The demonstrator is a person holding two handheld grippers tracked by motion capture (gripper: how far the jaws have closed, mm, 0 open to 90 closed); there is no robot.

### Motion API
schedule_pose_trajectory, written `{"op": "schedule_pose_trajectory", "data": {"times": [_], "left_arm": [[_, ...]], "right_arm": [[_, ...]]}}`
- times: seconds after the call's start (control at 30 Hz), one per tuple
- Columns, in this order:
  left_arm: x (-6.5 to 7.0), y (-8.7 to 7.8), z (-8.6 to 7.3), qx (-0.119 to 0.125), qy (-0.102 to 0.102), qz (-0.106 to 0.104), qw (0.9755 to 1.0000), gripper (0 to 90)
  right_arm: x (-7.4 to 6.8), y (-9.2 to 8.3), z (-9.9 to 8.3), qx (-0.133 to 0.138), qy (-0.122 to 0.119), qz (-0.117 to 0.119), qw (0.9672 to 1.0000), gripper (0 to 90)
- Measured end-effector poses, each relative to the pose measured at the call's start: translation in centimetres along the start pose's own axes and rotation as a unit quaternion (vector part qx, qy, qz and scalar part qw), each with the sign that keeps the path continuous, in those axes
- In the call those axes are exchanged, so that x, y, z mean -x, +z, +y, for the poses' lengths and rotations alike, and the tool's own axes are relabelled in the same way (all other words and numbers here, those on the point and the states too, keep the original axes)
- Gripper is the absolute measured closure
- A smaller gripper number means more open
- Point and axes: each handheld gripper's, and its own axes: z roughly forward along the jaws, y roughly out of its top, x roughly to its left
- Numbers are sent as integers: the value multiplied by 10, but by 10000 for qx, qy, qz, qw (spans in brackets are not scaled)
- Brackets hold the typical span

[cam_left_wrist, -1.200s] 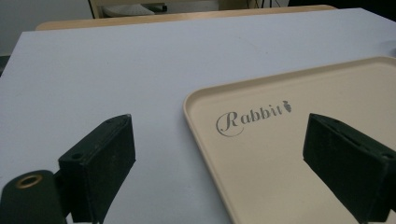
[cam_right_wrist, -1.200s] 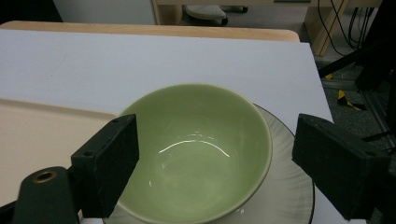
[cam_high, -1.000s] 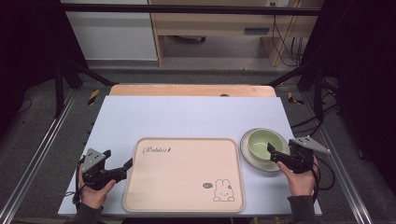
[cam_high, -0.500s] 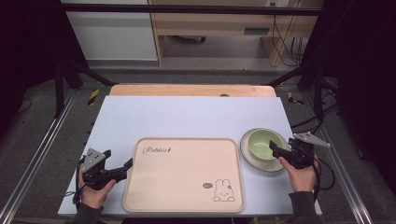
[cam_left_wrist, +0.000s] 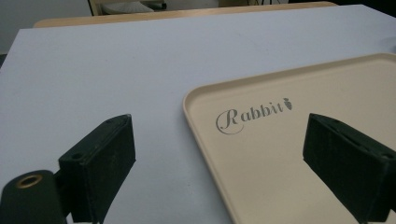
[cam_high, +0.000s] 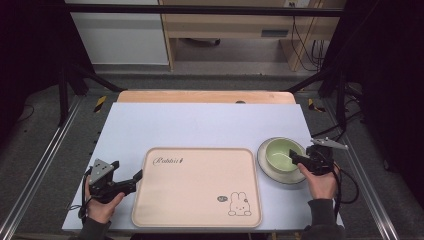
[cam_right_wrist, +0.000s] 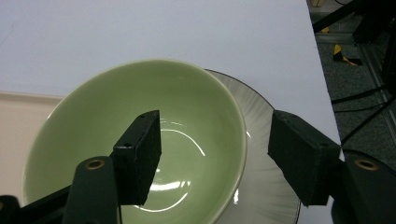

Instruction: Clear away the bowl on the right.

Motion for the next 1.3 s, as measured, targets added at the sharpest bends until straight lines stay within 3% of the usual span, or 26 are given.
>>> {"op": "schedule_pose_trajectory", "data": {"times": [0.53,0.83,1.3], "left_arm": [[0,1,-1,-18,12,-3,10000,93],[1,2,-1,-46,31,-8,10000,95],[1,3,-2,-73,60,-20,10000,98]], "right_arm": [[6,13,1,-575,47,-135,9982,510],[8,18,1,-795,26,-165,9967,612],[11,26,2,-997,182,-124,9948,720]]}}
